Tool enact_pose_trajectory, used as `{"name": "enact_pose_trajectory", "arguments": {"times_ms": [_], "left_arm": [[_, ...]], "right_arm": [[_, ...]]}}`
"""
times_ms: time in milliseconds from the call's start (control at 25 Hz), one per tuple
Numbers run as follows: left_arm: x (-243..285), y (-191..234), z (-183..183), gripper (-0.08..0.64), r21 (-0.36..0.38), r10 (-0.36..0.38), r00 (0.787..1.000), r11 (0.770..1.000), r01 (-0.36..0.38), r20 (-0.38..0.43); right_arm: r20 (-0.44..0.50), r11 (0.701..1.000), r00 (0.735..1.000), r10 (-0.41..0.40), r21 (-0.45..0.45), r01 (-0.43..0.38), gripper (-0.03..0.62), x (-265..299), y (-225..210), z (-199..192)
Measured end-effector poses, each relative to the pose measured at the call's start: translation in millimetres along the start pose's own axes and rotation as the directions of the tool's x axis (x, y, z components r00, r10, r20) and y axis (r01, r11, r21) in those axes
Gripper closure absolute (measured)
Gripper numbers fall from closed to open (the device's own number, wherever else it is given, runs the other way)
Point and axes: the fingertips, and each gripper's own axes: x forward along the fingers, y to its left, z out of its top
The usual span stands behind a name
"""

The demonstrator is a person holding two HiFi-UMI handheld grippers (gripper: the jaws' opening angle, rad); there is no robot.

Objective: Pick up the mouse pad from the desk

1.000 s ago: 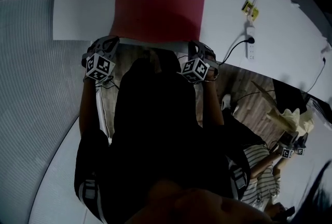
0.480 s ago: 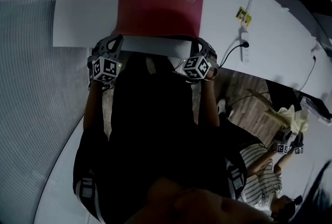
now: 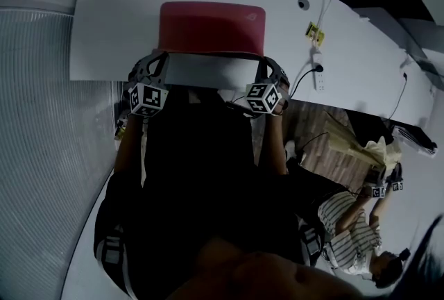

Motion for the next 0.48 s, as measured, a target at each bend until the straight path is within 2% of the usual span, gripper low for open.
{"name": "enact_pose_trajectory", "arguments": {"times_ms": [240,480], "left_arm": [[-12.3,16.2,27.3,0.548,0.1,0.024,0.998,0.995,-0.03,0.059],[-19.9,33.8,59.4,0.548,0.105,0.048,0.991,0.993,-0.062,0.126]], "right_arm": [[0.032,0.998,0.997,-0.063,-0.013,0.064,0.578,-18.7,-23.8,19.9],[0.067,0.993,0.991,-0.114,-0.025,0.116,0.578,-30.7,-43.8,37.7]]}}
